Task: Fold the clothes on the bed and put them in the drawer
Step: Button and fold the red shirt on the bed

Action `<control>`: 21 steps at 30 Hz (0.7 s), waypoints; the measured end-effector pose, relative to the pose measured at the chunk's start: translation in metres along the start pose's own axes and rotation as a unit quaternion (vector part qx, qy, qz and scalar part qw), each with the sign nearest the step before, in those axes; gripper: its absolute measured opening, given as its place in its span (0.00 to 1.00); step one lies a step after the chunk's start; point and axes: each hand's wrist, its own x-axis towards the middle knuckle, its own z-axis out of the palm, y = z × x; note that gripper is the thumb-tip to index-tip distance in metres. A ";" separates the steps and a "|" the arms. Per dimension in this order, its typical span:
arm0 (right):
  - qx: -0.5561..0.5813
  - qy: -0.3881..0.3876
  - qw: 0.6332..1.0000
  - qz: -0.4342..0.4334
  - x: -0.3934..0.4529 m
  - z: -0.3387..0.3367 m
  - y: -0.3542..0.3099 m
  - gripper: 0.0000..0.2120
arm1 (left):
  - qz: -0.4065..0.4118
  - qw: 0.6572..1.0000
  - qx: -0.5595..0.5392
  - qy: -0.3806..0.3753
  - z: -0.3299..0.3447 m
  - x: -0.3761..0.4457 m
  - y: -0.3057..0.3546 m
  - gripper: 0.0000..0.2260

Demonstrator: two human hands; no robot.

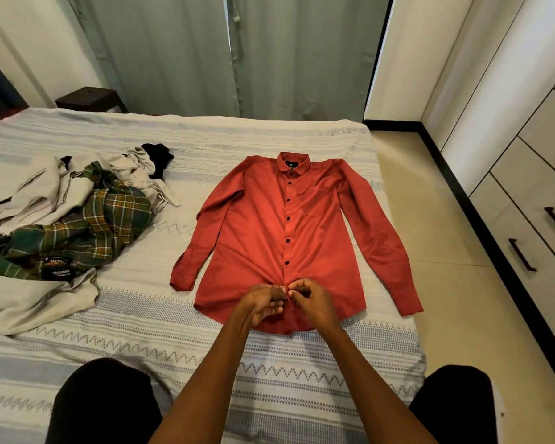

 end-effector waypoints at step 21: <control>-0.018 0.013 0.999 -0.050 0.000 -0.004 0.005 0.06 | 0.209 0.965 0.111 0.110 0.009 -0.005 -0.007 0.10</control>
